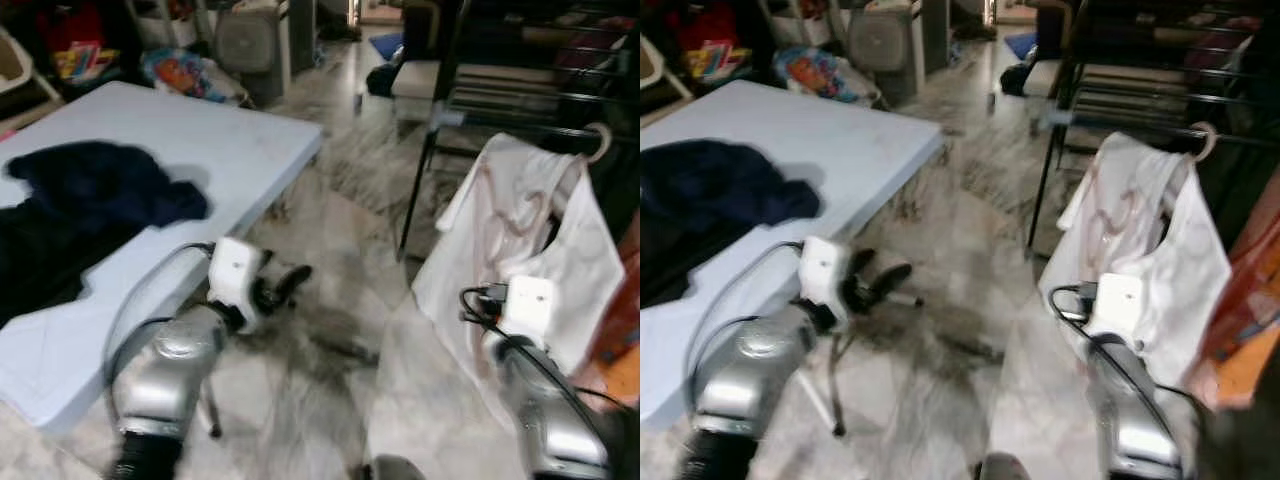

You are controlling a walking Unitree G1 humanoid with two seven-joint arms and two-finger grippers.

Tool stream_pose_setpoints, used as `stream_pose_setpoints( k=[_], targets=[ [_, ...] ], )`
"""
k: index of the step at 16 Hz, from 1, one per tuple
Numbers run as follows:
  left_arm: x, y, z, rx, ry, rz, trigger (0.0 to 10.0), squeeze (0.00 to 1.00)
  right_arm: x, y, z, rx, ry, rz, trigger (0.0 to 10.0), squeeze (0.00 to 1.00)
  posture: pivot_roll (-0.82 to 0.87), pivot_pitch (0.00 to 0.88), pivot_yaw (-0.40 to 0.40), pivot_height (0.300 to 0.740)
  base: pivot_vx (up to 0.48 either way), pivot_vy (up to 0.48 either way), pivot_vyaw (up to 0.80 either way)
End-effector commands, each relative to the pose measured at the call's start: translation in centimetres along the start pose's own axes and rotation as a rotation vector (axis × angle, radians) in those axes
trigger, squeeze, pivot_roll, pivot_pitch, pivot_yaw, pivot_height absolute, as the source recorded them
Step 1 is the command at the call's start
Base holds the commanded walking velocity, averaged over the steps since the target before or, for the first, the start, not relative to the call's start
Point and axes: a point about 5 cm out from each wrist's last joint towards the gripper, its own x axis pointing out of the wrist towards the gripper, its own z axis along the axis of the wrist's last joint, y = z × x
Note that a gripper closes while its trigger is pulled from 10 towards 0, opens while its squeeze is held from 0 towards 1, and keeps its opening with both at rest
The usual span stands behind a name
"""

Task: Hang hanger

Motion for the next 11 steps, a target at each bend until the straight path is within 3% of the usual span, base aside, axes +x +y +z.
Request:
stream_pose_setpoints(
  k=[1,11],
  targets=[
    [-0.46,0.74,0.3,0.029,0.003,0.023,10.0,0.0,0.07,0.49,-0.04,0.006,0.01,0.009,10.0,0.0,-0.04,0.0,0.048,0.74,0.435,0.0,0.0],
    [-0.21,0.24,0.24,0.021,0.005,0.001,10.0,0.0,0.53,0.82,0.08,0.003,0.029,0.01,10.0,0.0,-0.05,0.0,0.051,0.74,0.43,0.0,0.0]
  ],
)
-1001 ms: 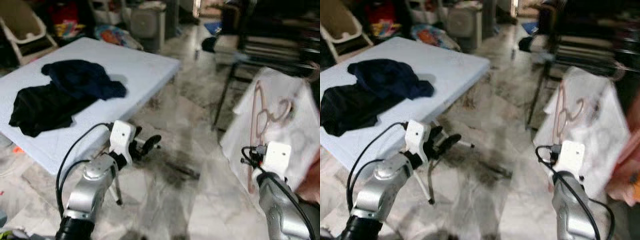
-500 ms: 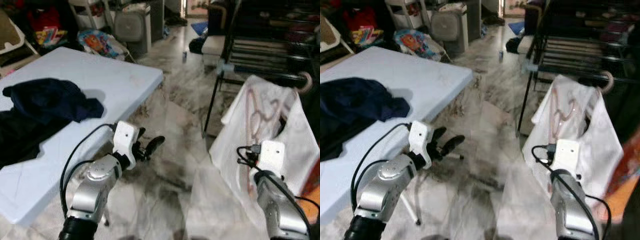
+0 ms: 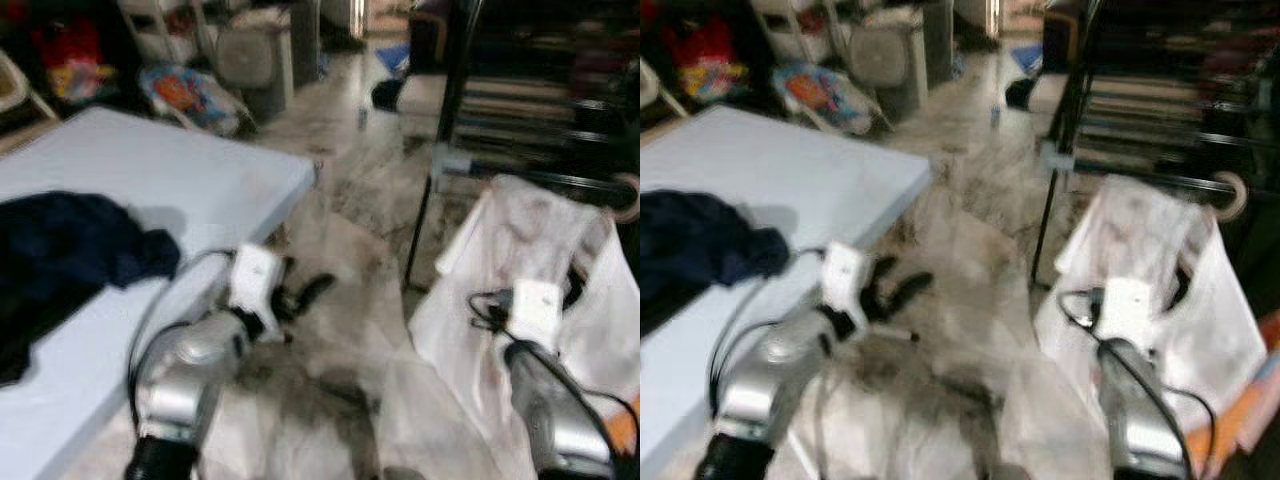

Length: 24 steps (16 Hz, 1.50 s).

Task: Hang hanger

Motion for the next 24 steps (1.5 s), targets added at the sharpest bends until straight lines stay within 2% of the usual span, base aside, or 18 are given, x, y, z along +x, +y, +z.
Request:
stream_pose_setpoints(
  k=[1,8,14,16,17,20,22,24],
  targets=[
    [-0.6,1.1,0.3,0.018,0.006,0.039,10.0,0.0,0.2,1.2,0.7,0.008,-0.019,0.039,10.0,0.0,-0.05,0.0,0.051,0.74,0.428,0.0,0.0],
    [-0.7,0.9,0.3,0.034,0.003,0.032,10.0,0.0,1.0,1.5,1.4,-0.003,-0.021,0.039,10.0,0.0,-0.04,0.0,0.048,0.74,0.325,0.354,0.0],
    [-0.9,0.5,0.2,0.039,0.009,0.022,10.0,0.0,3.0,0.3,3.2,-0.024,-0.008,-0.024,10.0,0.0,-0.03,0.0,0.047,0.74,0.0,0.0,0.0],
    [-0.9,0.5,0.2,0.041,0.012,0.022,10.0,0.0,3.7,0.3,3.0,-0.043,0.065,-0.009,10.0,0.0,-0.03,0.0,0.047,0.74,0.0,0.0,0.0],
    [-1.0,0.5,0.2,0.043,0.013,0.022,10.0,0.0,3.9,0.0,2.5,-0.015,0.113,-0.022,10.0,0.0,-0.02,0.0,0.042,0.74,0.0,0.0,0.0],
    [-1.2,0.4,0.1,0.045,0.02,0.02,10.0,0.0,4.4,-0.7,2.6,0.03,0.14,-0.049,10.0,0.0,-0.02,0.0,0.04,0.74,0.0,0.0,0.0],
    [-1.2,0.4,0.0,0.047,0.023,0.018,10.0,0.0,4.9,-1.6,3.2,0.028,0.126,-0.082,10.0,0.0,-0.02,0.0,0.04,0.74,0.0,0.0,0.0],
    [-1.3,0.3,0.0,0.048,0.027,0.016,10.0,0.0,5.0,-1.8,3.2,0.029,0.147,-0.079,10.0,0.0,-0.02,0.0,0.039,0.74,0.0,0.0,0.0]
  ],
)
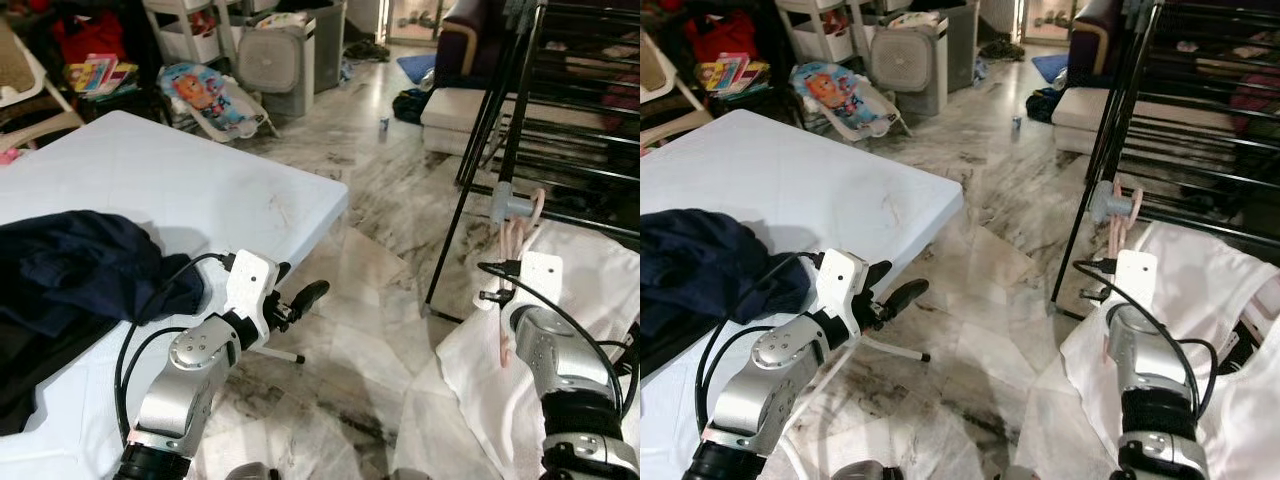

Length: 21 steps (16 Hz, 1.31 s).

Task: Hang hanger

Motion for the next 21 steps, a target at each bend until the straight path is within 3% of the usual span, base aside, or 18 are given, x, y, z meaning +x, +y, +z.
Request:
stream_pose_setpoints(
  k=[1,5,8,9,10,12,15,18,21],
  targets=[
    [-0.1,0.0,0.2,0.016,0.005,0.001,10.0,0.0,0.2,-0.2,0.1,0.022,0.024,-0.002,10.0,0.0,-0.02,0.0,0.039,0.74,0.0,0.0,0.0],
    [-0.2,-0.1,0.2,0.017,0.007,0.002,10.0,0.0,0.3,-0.8,-0.6,0.058,0.03,-0.045,10.0,0.0,-0.02,0.0,0.036,0.74,0.0,0.0,0.0],
    [-0.2,-0.1,0.1,0.017,0.011,0.0,10.0,0.0,0.4,-0.3,-0.8,0.031,0.053,0.004,10.0,0.0,-0.02,0.0,0.036,0.74,0.0,0.0,0.0],
    [-0.2,-0.1,0.1,0.017,0.012,0.0,10.0,0.0,0.3,-0.2,-1.0,0.035,0.061,0.013,10.0,0.12,-0.02,0.0,0.036,0.74,0.0,0.0,0.0],
    [-0.2,0.0,0.1,0.018,0.013,0.0,10.0,0.0,0.2,0.0,-1.3,0.04,0.074,0.026,10.0,1.0,-0.01,0.0,0.037,0.74,0.0,0.0,0.0],
    [-0.2,0.1,0.1,0.023,0.017,0.001,10.0,0.0,0.1,0.2,-1.8,0.034,0.084,0.042,10.0,1.0,0.0,0.0,0.039,0.74,0.0,0.0,0.0],
    [-0.4,0.0,-0.4,-0.056,0.068,0.027,10.0,0.0,-0.2,0.0,-1.7,-0.032,0.026,0.062,10.0,1.0,0.02,0.0,0.03,0.74,0.0,0.0,0.0],
    [-0.6,0.1,-0.6,-0.027,0.061,0.054,10.0,0.0,-0.8,-0.3,-0.5,-0.182,-0.11,0.021,10.0,1.0,0.02,0.0,0.032,0.74,0.0,0.0,0.0],
    [-0.2,-0.2,-0.6,-0.009,0.065,0.059,10.0,0.0,-1.7,-0.5,0.0,-0.212,-0.201,-0.038,10.0,1.0,0.01,0.0,0.036,0.74,0.0,0.0,0.0]
  ],
)
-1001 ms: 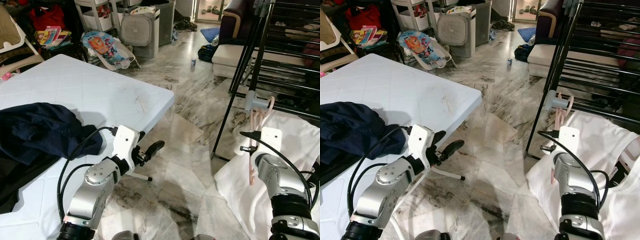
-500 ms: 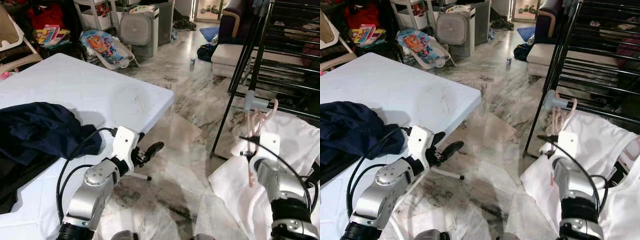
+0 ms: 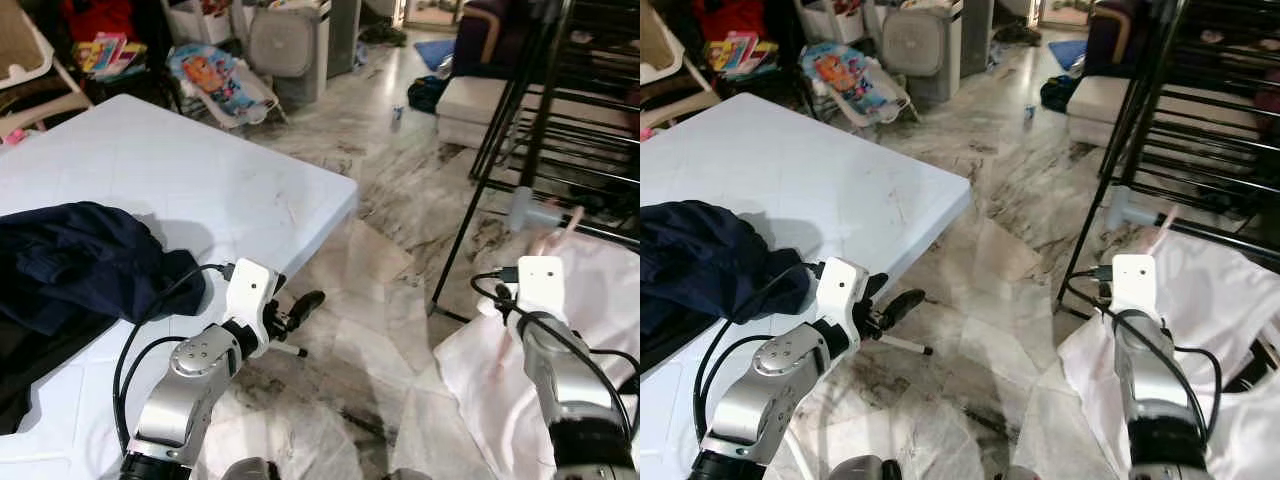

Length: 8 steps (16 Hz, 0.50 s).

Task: Hang hanger

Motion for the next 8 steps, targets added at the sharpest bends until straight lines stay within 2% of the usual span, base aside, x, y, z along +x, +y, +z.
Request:
stream_pose_setpoints(
  k=[1,3,6,8],
  targets=[
    [0.3,0.1,0.6,0.035,-0.015,0.017,10.0,0.0,-0.4,0.0,0.5,-0.007,-0.046,-0.018,10.0,1.0,-0.01,0.0,0.037,0.74,0.0,0.0,0.0],
    [0.6,0.1,0.9,0.025,-0.044,0.046,10.0,0.0,-1.3,-0.3,0.4,0.013,-0.093,-0.042,10.0,1.0,-0.02,0.0,0.037,0.74,0.0,0.0,0.0],
    [0.8,0.3,1.1,0.042,-0.026,0.058,10.0,0.0,-2.4,-0.3,0.6,-0.002,-0.147,-0.057,10.0,1.0,-0.04,0.0,0.045,0.74,0.0,0.0,0.0],
    [0.9,1.0,1.5,0.05,-0.036,0.078,10.0,0.0,-3.2,-0.3,0.7,0.01,-0.174,-0.069,10.0,1.0,-0.04,0.0,0.059,0.74,0.0,0.0,0.0]
  ],
)
